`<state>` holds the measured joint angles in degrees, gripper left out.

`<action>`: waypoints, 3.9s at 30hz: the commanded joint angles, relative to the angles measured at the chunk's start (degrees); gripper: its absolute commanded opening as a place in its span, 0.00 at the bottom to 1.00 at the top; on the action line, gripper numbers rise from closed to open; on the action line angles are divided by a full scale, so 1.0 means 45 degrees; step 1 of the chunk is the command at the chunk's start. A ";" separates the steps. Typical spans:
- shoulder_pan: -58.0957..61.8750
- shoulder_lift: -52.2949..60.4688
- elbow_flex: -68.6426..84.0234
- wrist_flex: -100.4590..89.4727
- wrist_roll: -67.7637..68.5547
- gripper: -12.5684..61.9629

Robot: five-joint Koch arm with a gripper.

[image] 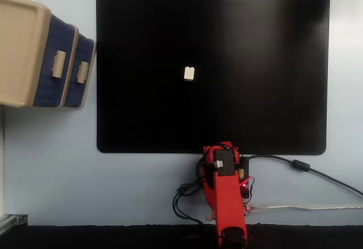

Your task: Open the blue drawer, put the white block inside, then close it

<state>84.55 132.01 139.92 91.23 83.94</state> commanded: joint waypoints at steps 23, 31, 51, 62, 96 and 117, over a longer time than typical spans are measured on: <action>0.0234 0.0586 -0.3477 0.1934 -0.0137 0.62; -0.3867 0.0117 -0.7871 0.1035 0.4551 0.62; -1.2734 -0.3555 0.2402 -2.5684 1.6387 0.62; -1.2109 -1.2148 -0.1934 -3.2441 2.1406 0.62; -1.1152 -1.9395 -1.4473 -2.8672 2.0488 0.45; -1.1152 -1.4434 -0.6719 -2.7227 2.0508 0.06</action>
<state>34.19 60.29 104.06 -31.20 175.69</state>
